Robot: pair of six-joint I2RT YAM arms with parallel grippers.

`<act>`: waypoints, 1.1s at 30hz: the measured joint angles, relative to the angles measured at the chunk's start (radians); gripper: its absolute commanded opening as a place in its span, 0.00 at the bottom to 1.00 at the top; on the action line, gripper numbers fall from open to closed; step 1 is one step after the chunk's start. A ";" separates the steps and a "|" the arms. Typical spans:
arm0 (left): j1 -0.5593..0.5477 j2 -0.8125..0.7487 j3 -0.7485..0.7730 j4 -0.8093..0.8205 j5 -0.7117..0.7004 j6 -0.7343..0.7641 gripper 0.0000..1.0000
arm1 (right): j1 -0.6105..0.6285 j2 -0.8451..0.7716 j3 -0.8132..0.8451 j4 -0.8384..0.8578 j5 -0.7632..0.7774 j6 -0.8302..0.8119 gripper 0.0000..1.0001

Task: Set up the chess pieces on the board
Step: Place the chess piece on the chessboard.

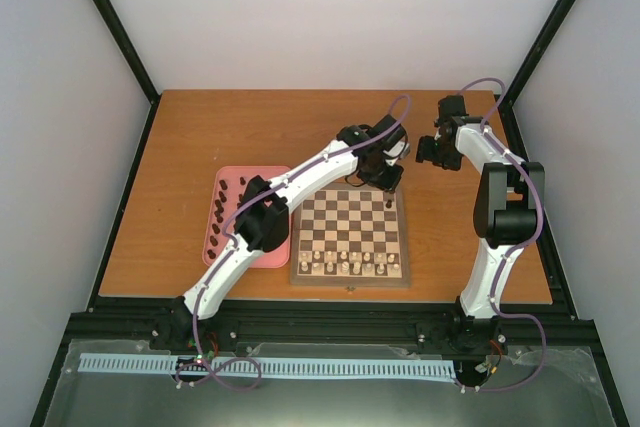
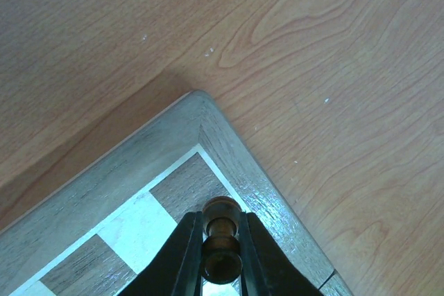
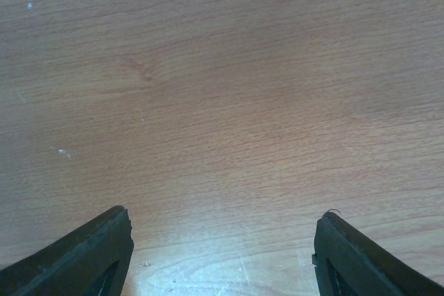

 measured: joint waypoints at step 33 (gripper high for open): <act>-0.002 0.024 -0.015 -0.007 -0.018 0.000 0.03 | 0.000 0.000 -0.003 0.002 0.000 -0.001 0.72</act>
